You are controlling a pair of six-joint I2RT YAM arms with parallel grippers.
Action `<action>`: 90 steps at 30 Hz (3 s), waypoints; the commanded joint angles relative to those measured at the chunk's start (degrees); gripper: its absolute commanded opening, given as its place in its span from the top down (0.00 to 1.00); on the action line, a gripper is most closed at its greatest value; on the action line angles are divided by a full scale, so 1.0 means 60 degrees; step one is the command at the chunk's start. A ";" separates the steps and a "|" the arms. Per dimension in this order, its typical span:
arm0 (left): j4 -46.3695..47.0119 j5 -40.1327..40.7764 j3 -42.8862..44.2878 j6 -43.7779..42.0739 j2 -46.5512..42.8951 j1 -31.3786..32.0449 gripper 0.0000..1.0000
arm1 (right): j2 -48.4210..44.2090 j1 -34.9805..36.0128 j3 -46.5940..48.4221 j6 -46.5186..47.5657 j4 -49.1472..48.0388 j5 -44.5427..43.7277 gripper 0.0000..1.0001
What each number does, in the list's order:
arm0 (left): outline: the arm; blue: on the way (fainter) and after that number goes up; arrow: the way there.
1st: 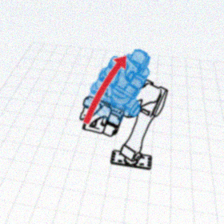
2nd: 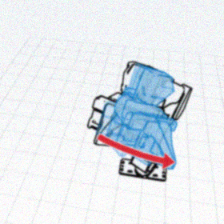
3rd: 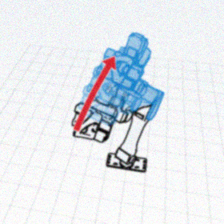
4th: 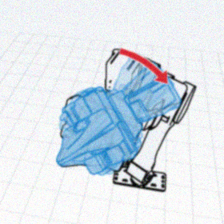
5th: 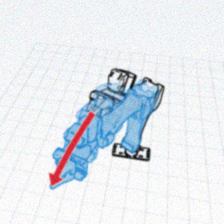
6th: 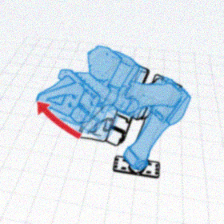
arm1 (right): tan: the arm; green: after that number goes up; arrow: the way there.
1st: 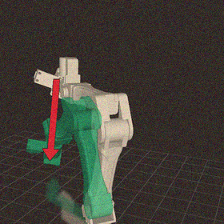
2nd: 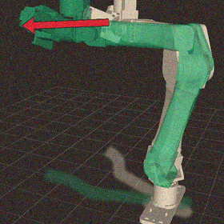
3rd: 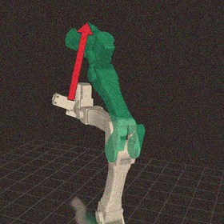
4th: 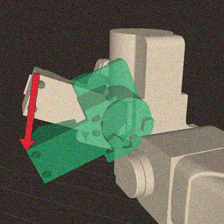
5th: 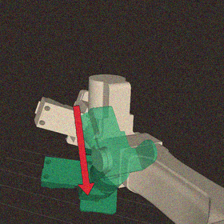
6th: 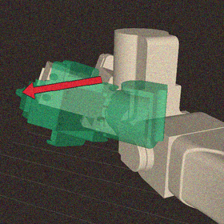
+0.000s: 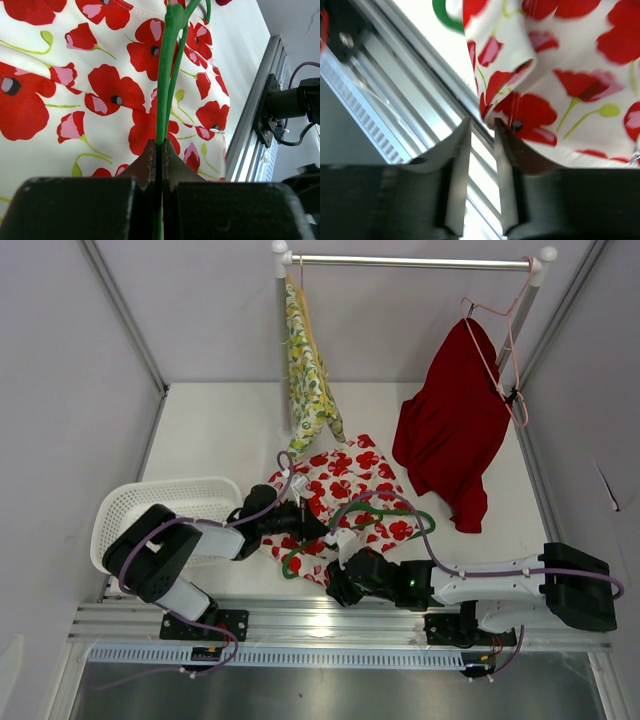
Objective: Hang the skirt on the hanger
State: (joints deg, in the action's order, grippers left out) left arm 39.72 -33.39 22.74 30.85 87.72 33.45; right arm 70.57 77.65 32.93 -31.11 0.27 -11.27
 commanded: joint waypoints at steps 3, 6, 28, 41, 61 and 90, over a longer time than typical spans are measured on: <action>-0.0176 0.0511 0.0106 -0.0542 0.0218 -0.0170 1.00 | 0.0309 0.0301 -0.0303 0.0176 -0.0646 0.0545 0.53; -0.0015 0.0467 0.0062 -0.0484 0.0204 -0.0156 1.00 | 0.0106 0.0287 -0.0229 0.0044 -0.0500 0.0223 0.47; 0.0132 0.0496 0.0120 -0.0366 0.0086 -0.0155 1.00 | 0.0220 -0.2513 0.0253 -0.0717 -0.1891 0.2479 0.37; -0.0555 0.0862 0.0501 -0.0425 -0.0118 -0.0155 1.00 | 0.0895 -0.0785 0.0605 -0.0500 -0.1747 0.1283 0.83; -0.1303 0.2137 0.0282 -0.0673 -0.0148 -0.0068 1.00 | 0.1601 0.0991 0.1909 -0.0248 0.1402 -0.1636 0.45; -0.0908 0.1932 -0.0055 -0.0425 -0.0397 0.0079 1.00 | 0.0162 -0.9074 0.0123 -0.1654 0.1802 0.0925 0.49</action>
State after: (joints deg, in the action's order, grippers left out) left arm 36.38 -24.60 23.29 29.93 85.49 33.74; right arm 70.43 23.51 34.41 -39.27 15.90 -7.84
